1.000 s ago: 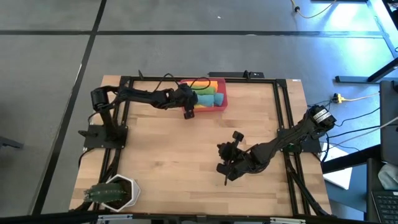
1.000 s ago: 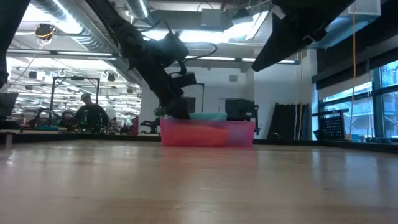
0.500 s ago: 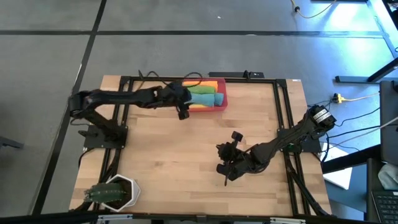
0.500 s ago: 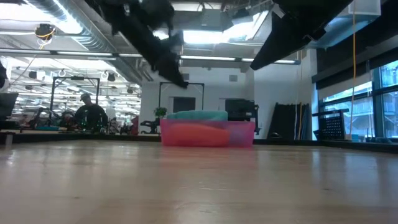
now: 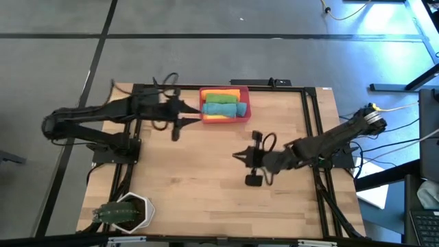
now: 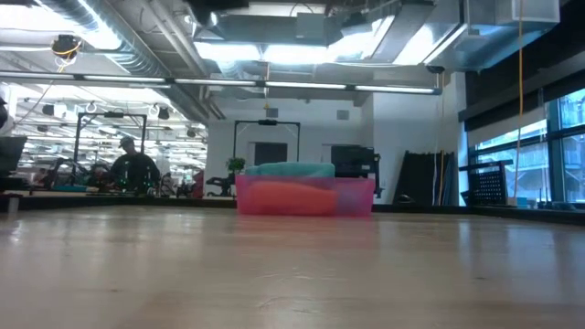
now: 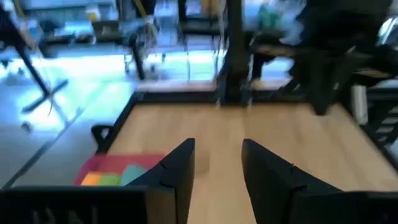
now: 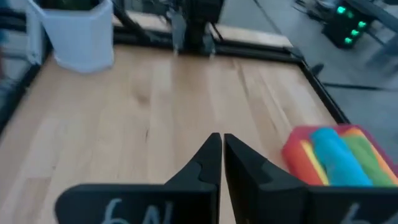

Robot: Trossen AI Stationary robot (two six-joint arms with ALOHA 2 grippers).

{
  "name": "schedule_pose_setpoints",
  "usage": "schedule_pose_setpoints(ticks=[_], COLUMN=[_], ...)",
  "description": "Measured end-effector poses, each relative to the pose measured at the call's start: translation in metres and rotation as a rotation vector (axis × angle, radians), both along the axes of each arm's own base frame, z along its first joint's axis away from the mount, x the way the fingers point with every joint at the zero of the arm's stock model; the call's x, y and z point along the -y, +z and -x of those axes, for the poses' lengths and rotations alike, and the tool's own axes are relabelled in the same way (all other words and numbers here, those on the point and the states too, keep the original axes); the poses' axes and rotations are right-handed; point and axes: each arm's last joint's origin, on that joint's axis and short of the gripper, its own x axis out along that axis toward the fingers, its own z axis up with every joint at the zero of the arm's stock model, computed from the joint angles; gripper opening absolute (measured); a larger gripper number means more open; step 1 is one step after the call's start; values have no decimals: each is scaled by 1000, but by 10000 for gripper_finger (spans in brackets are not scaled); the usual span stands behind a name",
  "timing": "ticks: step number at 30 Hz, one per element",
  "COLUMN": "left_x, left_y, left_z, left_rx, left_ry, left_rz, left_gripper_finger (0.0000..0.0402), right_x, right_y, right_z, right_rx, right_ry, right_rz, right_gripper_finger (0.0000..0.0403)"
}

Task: Roll microfiber towels into tight, uniform cylinder then place into a basket
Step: Return to Home Position

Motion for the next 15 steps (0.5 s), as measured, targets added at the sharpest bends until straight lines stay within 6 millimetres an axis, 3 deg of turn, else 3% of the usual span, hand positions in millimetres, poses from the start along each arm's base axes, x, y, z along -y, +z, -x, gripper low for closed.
schedule_pose_setpoints(ticks=[4, 8, 15], left_x=[14, 22, 30], left_y=[1, -12, -44], left_z=[24, 46, 83], left_rx=[65, 90, 150], left_ry=[-44, -28, -37], left_rz=[14, 26, 66], left_gripper_finger=[112, 108, 107], right_x=[11, 15, 32], right_y=[17, 22, 20], right_z=[7, 9, 14], right_rx=[24, 17, -42], right_ry=[138, 272, 214], right_rz=[-30, -50, -38], right_gripper_finger=[21, 21, 21])
